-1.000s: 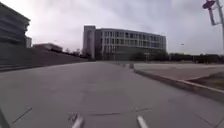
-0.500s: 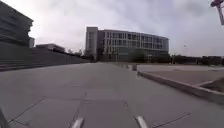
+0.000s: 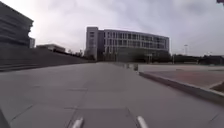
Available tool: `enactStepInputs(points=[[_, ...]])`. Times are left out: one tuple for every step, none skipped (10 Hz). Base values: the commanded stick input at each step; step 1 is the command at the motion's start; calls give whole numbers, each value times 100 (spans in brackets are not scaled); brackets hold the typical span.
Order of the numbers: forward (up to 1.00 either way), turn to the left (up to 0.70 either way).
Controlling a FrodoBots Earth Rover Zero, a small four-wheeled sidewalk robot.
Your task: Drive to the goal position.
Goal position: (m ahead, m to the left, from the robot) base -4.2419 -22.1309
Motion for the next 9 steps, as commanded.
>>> enactStepInputs(points=[[70,0],[70,0],[70,0],[70,0],[70,0],[70,0],[70,0],[70,0],[70,0]])
